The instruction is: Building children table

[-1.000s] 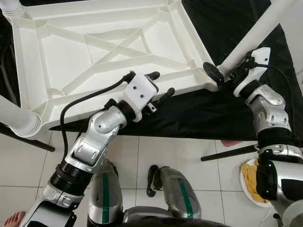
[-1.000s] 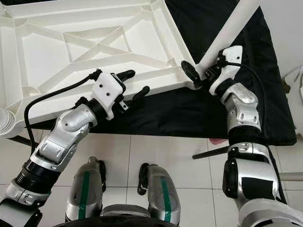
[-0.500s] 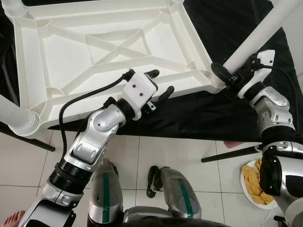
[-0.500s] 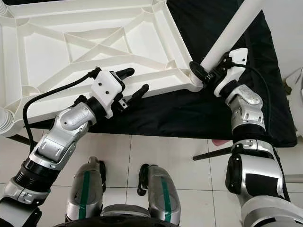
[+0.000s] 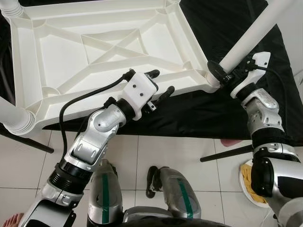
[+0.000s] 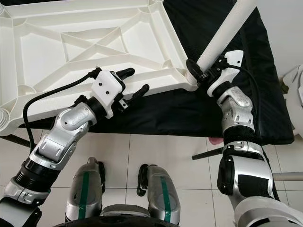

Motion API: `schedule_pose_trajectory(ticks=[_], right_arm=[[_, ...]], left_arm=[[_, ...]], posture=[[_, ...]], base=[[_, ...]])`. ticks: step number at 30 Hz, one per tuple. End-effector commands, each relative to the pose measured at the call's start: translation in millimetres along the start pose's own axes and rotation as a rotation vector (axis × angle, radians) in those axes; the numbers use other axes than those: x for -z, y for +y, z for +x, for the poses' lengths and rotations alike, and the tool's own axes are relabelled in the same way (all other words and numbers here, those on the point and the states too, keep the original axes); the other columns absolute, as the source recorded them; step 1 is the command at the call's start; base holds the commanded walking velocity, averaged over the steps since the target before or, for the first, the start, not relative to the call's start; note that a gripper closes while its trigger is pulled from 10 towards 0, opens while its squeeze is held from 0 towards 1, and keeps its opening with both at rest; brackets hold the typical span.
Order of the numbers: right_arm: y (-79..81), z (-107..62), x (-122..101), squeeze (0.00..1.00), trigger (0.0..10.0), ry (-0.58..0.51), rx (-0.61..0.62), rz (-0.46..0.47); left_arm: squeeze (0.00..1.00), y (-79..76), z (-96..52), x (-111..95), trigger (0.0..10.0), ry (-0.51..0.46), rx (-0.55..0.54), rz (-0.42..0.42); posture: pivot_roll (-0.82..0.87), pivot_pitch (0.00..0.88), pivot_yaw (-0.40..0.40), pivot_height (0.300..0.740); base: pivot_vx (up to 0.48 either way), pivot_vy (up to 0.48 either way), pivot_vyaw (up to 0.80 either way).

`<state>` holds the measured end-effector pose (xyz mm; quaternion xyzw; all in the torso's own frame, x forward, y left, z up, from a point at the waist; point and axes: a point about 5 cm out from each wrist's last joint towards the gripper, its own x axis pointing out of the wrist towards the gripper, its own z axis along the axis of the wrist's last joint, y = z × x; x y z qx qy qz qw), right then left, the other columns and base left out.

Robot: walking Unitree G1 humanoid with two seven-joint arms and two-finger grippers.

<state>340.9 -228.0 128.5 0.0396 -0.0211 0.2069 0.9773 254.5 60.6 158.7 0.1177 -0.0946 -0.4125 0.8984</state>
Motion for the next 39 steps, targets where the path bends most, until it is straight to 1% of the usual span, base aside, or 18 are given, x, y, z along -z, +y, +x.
schedule_pose_trajectory(ticks=[1,3,5,6,9,12,13,14,16,18,19,21,23,25,28,31,35,39], right_arm=[[0.8,-2.6,15.6,0.00,0.0,0.023,0.089,0.088],[0.8,-2.6,15.6,0.00,0.0,0.023,0.089,0.088],[2.1,-1.6,16.4,0.00,0.0,0.013,0.134,0.085],[2.1,-1.6,16.4,0.00,0.0,0.013,0.134,0.085],[9.0,1.6,18.5,0.00,0.0,-0.004,0.226,0.077],[10.8,2.5,18.9,0.00,0.0,-0.008,0.255,0.073],[16.9,6.0,19.5,0.00,0.0,-0.021,0.320,0.094],[16.9,6.0,19.5,0.00,0.0,-0.021,0.320,0.094],[24.7,9.6,20.4,0.00,0.0,-0.027,0.380,0.102],[26.8,10.4,20.7,0.00,0.0,-0.026,0.397,0.101],[31.9,12.3,21.2,0.00,0.0,-0.031,0.434,0.108],[37.3,13.9,21.3,0.00,0.0,-0.036,0.474,0.118],[44.1,15.2,21.5,0.00,0.0,-0.042,0.542,0.124],[46.1,15.3,21.3,0.00,0.0,-0.042,0.564,0.125],[60.1,20.7,24.9,0.00,0.0,-0.016,0.590,0.164],[70.4,25.0,22.9,0.00,0.0,-0.030,0.605,0.196],[71.4,25.0,20.2,0.00,0.0,-0.042,0.600,0.196],[66.3,21.5,18.2,0.00,0.0,-0.041,0.619,0.180]], left_arm=[[0.00,-5.0,0.3,0.0,10.0,0.004,0.056,0.013],[0.00,-5.0,0.3,0.0,10.0,0.004,0.056,0.013],[0.00,-5.2,0.4,0.1,10.0,0.004,0.056,0.012],[0.00,-5.2,0.4,0.1,10.0,0.004,0.056,0.012],[0.00,-5.5,0.3,0.1,10.0,0.004,0.052,0.011],[0.00,-5.4,0.3,0.1,10.0,0.004,0.051,0.011],[0.00,-5.1,0.3,-0.1,10.0,0.004,0.047,0.011],[0.00,-5.1,0.3,-0.1,10.0,0.004,0.047,0.011],[0.00,-4.8,0.2,-0.2,10.0,0.004,0.042,0.010],[0.00,-4.8,0.1,-0.2,10.0,0.004,0.041,0.009],[0.00,-4.5,0.1,-0.3,10.0,0.004,0.040,0.009],[0.00,-4.2,0.1,-0.5,10.0,0.003,0.039,0.008],[0.00,-4.3,0.1,-0.6,10.0,0.003,0.038,0.009],[0.00,-4.3,0.1,-0.7,10.0,0.003,0.037,0.009],[0.00,-4.6,0.1,-0.2,10.0,0.008,0.038,0.016],[0.00,-4.4,0.7,-1.0,10.0,0.004,0.031,0.014],[0.00,-4.8,0.8,-1.2,10.0,0.003,0.028,0.013],[0.00,-5.2,0.3,-1.0,10.0,0.003,0.026,0.010]], posture=[[0.11,0.056,-0.108,0.740],[0.11,0.056,-0.108,0.740],[0.11,0.060,-0.110,0.740],[0.11,0.060,-0.110,0.740],[0.11,0.068,-0.114,0.740],[0.11,0.068,-0.114,0.740],[0.11,0.073,-0.117,0.740],[0.11,0.073,-0.117,0.740],[0.11,0.075,-0.118,0.740],[0.11,0.075,-0.118,0.740],[0.11,0.077,-0.119,0.740],[0.11,0.079,-0.120,0.740],[0.11,0.079,-0.120,0.740],[0.11,0.079,-0.120,0.740],[0.11,0.080,-0.121,0.740],[0.11,0.080,-0.129,0.740],[0.11,0.083,-0.130,0.740],[0.11,0.084,-0.131,0.740]], base=[[0.000,0.000,0.00],[0.000,0.000,0.00],[0.000,0.000,0.00],[0.000,0.000,0.00],[0.000,0.000,0.00],[0.000,0.000,0.00],[0.000,0.000,0.00],[0.000,0.000,0.00],[0.000,0.000,0.00],[0.000,0.000,0.00],[0.000,0.000,0.00],[0.000,0.000,0.00],[0.000,0.000,0.00],[0.000,0.000,0.00],[0.000,0.000,0.00],[0.000,0.000,0.00],[0.000,0.000,0.00],[0.000,0.000,0.00]])
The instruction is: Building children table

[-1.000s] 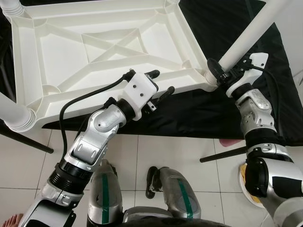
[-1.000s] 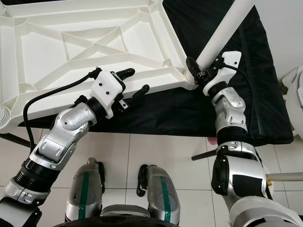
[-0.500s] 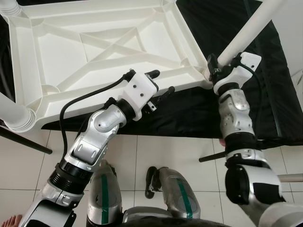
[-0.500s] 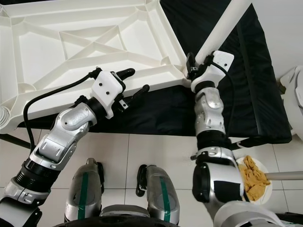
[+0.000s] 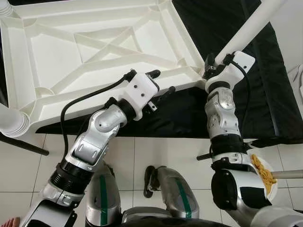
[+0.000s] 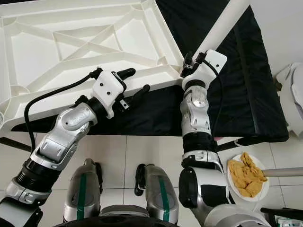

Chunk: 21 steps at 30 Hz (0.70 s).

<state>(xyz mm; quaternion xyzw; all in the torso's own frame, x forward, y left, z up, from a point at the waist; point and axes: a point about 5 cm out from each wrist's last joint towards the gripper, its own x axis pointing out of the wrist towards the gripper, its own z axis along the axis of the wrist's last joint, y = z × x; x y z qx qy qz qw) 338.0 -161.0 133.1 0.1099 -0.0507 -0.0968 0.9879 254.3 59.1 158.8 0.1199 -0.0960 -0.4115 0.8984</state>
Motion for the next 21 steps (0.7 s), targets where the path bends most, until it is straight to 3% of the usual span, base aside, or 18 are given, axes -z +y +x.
schedule_pose_trajectory(ticks=[1,3,4,9,10,19,20,21], right_arm=[[-2.9,-6.5,16.1,0.00,3.6,0.090,0.027,0.032],[-3.3,-6.9,15.9,0.00,3.6,0.091,0.031,0.028],[-3.6,-7.4,16.5,0.00,10.0,0.098,0.034,0.016],[-5.4,-8.8,17.1,0.00,10.0,0.099,0.032,0.012],[-6.6,-9.4,14.4,1.00,10.0,0.075,0.017,0.022],[-12.7,-5.5,10.3,1.00,10.0,0.078,-0.019,-0.008],[-13.5,-4.5,6.5,0.00,10.0,0.059,-0.055,-0.001],[-13.8,-3.3,3.8,0.00,10.0,0.054,-0.099,0.003]], left_arm=[[0.00,-4.0,-1.0,-0.5,10.0,0.004,0.027,0.005],[0.00,-4.1,-1.0,-0.5,10.0,0.004,0.027,0.005],[0.00,-4.0,-1.1,-0.5,10.0,0.005,0.027,0.005],[0.00,-4.0,-1.1,-0.4,10.0,0.005,0.027,0.004],[0.00,-3.6,-1.0,-0.4,10.0,0.005,0.026,0.004],[0.00,-3.4,-2.0,-0.1,10.0,0.008,0.026,0.010],[0.00,-3.4,-2.2,0.2,10.0,0.010,0.026,0.011],[0.00,-3.3,-2.3,0.5,10.0,0.012,0.027,0.012]], posture=[[0.11,0.084,-0.130,0.740],[0.11,0.084,-0.130,0.740],[0.11,0.086,-0.130,0.740],[0.11,0.086,-0.129,0.740],[0.11,0.085,-0.129,0.740],[0.11,0.082,-0.129,0.740],[0.11,0.081,-0.128,0.740],[0.11,0.081,-0.128,0.740]], base=[[0.000,0.000,0.00],[0.000,0.000,0.00],[0.000,0.000,0.00],[0.000,0.000,0.00],[0.000,0.000,0.00],[0.000,0.000,0.00],[0.000,0.000,0.00],[0.000,0.000,0.00]])
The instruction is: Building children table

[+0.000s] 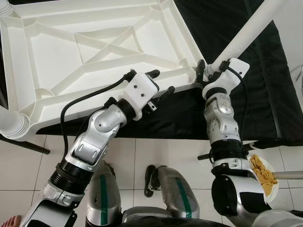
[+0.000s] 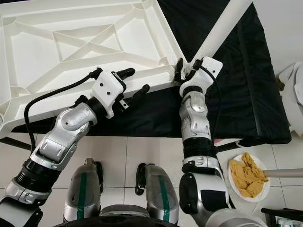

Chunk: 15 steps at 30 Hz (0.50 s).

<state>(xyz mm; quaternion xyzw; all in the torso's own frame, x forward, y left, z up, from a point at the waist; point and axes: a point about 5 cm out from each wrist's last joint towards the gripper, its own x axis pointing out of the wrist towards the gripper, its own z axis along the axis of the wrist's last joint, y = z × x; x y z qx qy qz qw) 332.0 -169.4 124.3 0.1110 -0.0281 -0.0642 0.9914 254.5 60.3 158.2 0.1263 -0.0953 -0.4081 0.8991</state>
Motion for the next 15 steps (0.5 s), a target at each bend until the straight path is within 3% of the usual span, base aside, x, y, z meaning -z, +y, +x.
schedule_pose_trajectory(ticks=[1,15], right_arm=[[-2.6,1.9,-4.4,0.00,10.0,-0.003,-0.087,-0.005],[-15.8,10.3,-19.8,0.00,10.0,-0.003,-0.477,-0.205]], left_arm=[[0.00,-4.1,-1.7,-0.3,10.0,0.005,0.033,0.002],[0.00,-2.9,-1.1,-1.2,10.0,0.002,0.039,0.008]], posture=[[0.11,0.081,-0.128,0.740],[0.11,0.074,-0.123,0.740]], base=[[0.000,0.000,0.00],[0.000,0.000,0.00]])
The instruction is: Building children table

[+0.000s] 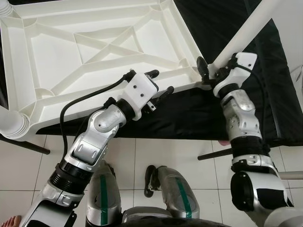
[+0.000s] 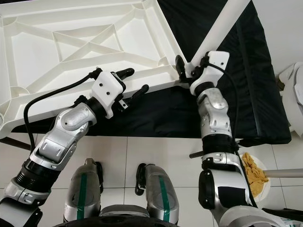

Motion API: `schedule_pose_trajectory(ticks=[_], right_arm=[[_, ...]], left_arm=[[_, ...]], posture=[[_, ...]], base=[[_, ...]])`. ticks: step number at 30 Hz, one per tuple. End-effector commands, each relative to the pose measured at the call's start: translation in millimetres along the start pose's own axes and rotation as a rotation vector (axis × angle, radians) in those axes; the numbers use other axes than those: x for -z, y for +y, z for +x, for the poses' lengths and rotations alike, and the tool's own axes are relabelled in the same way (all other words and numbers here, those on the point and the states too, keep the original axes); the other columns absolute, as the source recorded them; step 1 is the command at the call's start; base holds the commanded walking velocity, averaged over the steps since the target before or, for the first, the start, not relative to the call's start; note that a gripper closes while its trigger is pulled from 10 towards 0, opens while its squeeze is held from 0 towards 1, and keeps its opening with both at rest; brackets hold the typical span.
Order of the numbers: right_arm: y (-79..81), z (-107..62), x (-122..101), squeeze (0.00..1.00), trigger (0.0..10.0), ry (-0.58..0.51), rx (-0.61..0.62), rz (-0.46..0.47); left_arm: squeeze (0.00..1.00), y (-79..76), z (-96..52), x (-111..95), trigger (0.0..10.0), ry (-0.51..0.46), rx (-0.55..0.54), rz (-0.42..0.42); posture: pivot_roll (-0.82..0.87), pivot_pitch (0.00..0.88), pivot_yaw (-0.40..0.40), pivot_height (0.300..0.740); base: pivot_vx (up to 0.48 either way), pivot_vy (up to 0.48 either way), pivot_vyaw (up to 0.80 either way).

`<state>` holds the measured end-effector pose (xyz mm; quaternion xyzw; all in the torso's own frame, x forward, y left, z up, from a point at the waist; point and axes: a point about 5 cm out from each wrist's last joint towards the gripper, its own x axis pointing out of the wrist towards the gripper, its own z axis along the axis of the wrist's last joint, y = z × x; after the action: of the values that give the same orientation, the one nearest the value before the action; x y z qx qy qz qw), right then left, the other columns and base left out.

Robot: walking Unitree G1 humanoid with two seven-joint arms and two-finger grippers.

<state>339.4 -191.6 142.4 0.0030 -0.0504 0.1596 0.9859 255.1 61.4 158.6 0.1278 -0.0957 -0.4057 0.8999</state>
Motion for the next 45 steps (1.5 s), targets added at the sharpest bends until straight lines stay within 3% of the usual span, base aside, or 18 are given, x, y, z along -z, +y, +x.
schedule_pose_trajectory(ticks=[1,2,8,19,20,23,24,37,45], right_arm=[[-0.3,-0.6,0.9,0.00,10.0,0.006,-0.068,-0.019],[-2.8,-1.6,-0.1,0.00,10.0,0.013,-0.136,-0.039],[-13.9,-3.7,-1.2,0.00,10.0,0.050,-0.215,-0.051],[-27.7,-7.6,-1.4,0.00,10.0,0.082,-0.266,-0.059],[-32.2,-8.7,-1.3,0.00,9.1,0.084,-0.271,-0.060],[-33.1,-9.0,-1.4,0.00,9.1,0.083,-0.273,-0.060],[-33.3,-9.9,-0.8,0.00,0.0,0.084,-0.280,-0.061],[-30.9,-11.1,1.9,0.00,0.0,0.066,-0.301,-0.027],[-32.1,-10.4,1.3,0.00,0.0,0.027,-0.251,-0.002]], left_arm=[[0.00,-3.8,-0.5,-1.0,10.0,0.002,0.044,0.006],[0.00,-3.3,-0.1,-0.6,10.0,0.003,0.045,0.007],[0.00,-2.5,-0.1,-1.0,10.0,0.002,0.045,0.011],[0.00,-2.1,-1.8,-1.0,10.0,0.005,0.042,0.013],[0.00,-1.8,-1.9,-1.0,10.0,0.005,0.043,0.014],[0.00,-1.6,-1.8,-1.1,10.0,0.005,0.043,0.015],[0.00,-1.4,-1.7,-1.3,10.0,0.005,0.043,0.015],[0.00,0.5,-0.4,-2.0,10.0,0.001,0.040,0.014],[0.00,0.9,0.3,-2.1,10.0,-0.001,0.040,0.017]], posture=[[0.11,0.065,-0.120,0.740],[0.11,0.061,-0.119,0.740],[0.12,0.054,-0.117,0.740],[0.12,0.055,-0.112,0.740],[0.12,0.055,-0.108,0.740],[0.12,0.055,-0.108,0.740],[0.12,0.055,-0.108,0.740],[0.12,0.059,-0.110,0.740],[0.11,0.064,-0.112,0.740]], base=[[0.000,0.000,0.00],[0.000,0.000,0.00],[0.000,0.000,0.00],[0.000,0.000,0.00],[0.000,0.000,0.00],[0.000,0.000,0.00],[0.000,0.000,0.00],[0.000,0.000,0.00],[0.000,0.000,0.00]])
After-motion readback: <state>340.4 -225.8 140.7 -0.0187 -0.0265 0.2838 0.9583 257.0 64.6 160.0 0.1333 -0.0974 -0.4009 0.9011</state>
